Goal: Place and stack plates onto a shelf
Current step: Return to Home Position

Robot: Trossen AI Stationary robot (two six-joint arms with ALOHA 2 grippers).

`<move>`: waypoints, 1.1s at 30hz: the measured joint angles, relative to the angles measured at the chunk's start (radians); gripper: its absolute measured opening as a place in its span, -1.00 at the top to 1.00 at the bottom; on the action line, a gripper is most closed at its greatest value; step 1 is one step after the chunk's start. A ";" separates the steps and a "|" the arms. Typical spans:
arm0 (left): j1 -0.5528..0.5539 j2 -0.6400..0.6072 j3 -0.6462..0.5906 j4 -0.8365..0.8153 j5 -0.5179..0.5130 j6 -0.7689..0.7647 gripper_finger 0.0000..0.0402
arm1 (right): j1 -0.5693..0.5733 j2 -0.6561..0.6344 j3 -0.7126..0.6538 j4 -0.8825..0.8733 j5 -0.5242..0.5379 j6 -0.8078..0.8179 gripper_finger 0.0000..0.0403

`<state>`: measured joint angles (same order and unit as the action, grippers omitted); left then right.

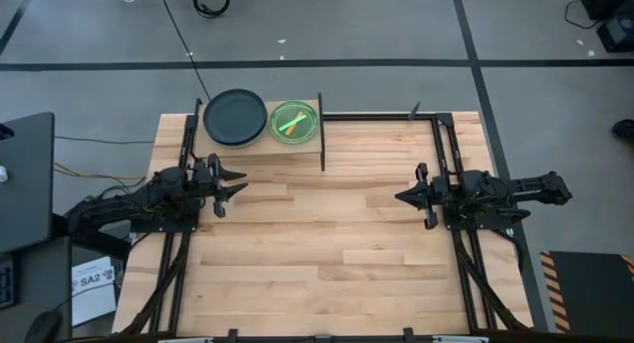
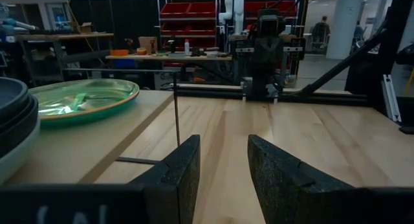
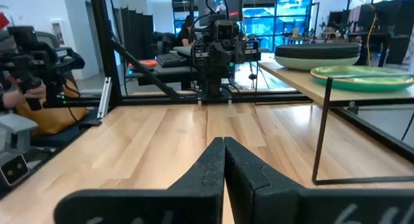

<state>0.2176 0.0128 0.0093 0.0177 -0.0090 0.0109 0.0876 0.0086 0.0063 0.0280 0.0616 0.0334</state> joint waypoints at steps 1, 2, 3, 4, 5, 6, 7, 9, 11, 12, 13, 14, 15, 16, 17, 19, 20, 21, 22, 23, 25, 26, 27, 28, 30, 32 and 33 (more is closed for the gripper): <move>0.000 0.000 0.000 0.000 0.001 0.000 0.32 | 0.000 0.000 0.000 0.000 0.000 -0.015 0.93; 0.000 0.000 0.000 0.000 0.001 0.000 0.32 | 0.000 0.000 0.000 0.000 0.000 -0.029 0.93; 0.000 0.000 0.000 -0.001 0.001 0.000 0.32 | 0.000 0.000 0.000 0.000 0.000 -0.042 0.93; 0.000 0.000 0.000 -0.001 0.001 0.000 0.32 | 0.000 0.000 0.000 0.000 0.000 -0.059 0.93; 0.000 0.000 0.000 -0.001 0.001 0.000 0.32 | 0.000 0.000 0.000 0.000 0.000 -0.080 0.93; 0.000 0.000 0.000 -0.002 0.001 0.000 0.32 | 0.000 0.000 0.000 0.000 0.000 -0.099 0.93; 0.000 0.000 0.000 -0.002 0.001 0.000 0.32 | 0.000 0.000 0.000 0.000 0.000 -0.113 0.93; 0.000 0.000 -0.001 -0.001 -0.002 0.001 0.32 | 0.000 0.000 0.000 0.000 0.000 -0.118 0.93; 0.000 0.000 -0.001 0.007 -0.016 0.000 0.32 | 0.000 0.000 0.000 0.000 -0.001 -0.115 0.92; 0.000 0.000 -0.002 0.017 -0.022 0.000 0.32 | 0.000 0.000 0.000 0.000 -0.001 -0.114 0.92; 0.000 0.000 -0.002 0.023 -0.033 0.000 0.32 | 0.000 0.000 0.000 0.000 -0.001 -0.115 0.92; 0.000 0.000 -0.002 0.032 -0.041 0.000 0.32 | 0.000 0.000 0.000 0.000 -0.001 -0.115 0.92; 0.000 0.000 -0.002 0.050 -0.042 0.000 0.32 | 0.000 0.000 0.000 0.000 -0.001 -0.115 0.92; 0.000 0.000 -0.002 0.070 -0.043 0.000 0.32 | 0.000 0.000 0.000 0.000 -0.001 -0.115 0.92; 0.000 -0.001 -0.002 0.081 -0.044 0.000 0.32 | 0.000 0.000 0.000 0.000 -0.001 -0.115 0.92; 0.000 0.000 -0.002 0.080 -0.045 0.000 0.32 | 0.000 0.000 0.000 0.000 -0.001 -0.115 0.92; 0.000 0.000 -0.002 0.081 -0.046 0.000 0.32 | 0.000 0.000 0.000 0.000 -0.001 -0.115 0.92; 0.000 0.000 -0.002 0.083 -0.046 0.000 0.32 | 0.000 0.000 0.000 0.000 -0.001 -0.115 0.92; 0.000 0.000 -0.002 0.084 -0.047 0.000 0.32 | 0.000 0.000 0.000 0.000 -0.002 -0.115 0.92; 0.000 0.000 -0.002 0.086 -0.047 0.000 0.32 | 0.000 0.000 0.000 0.000 -0.002 -0.115 0.92; 0.000 0.000 -0.002 0.087 -0.047 0.000 0.32 | 0.000 0.000 0.000 0.000 -0.002 -0.115 0.92; 0.000 0.000 -0.002 0.087 -0.047 0.000 0.32 | 0.000 0.000 0.000 0.000 -0.002 -0.115 0.92; 0.000 0.000 -0.002 0.088 -0.047 0.000 0.32 | 0.000 0.000 0.000 0.000 -0.002 -0.115 0.92; 0.000 0.000 -0.002 0.088 -0.048 0.000 0.32 | 0.000 0.000 0.000 0.000 -0.002 -0.115 0.92; 0.000 0.000 -0.002 0.089 -0.049 0.000 0.32 | 0.000 0.000 0.000 0.000 -0.002 -0.115 0.92; 0.000 0.000 -0.002 0.091 -0.050 0.000 0.32 | 0.000 0.000 0.000 0.000 -0.002 -0.115 0.92; 0.000 0.000 -0.002 0.093 -0.050 0.000 0.32 | 0.000 0.000 0.000 0.000 -0.002 -0.115 0.92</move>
<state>0.2176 0.0128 0.0071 0.1104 -0.0586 0.0109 0.0875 0.0086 0.0067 0.0277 0.0593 -0.0818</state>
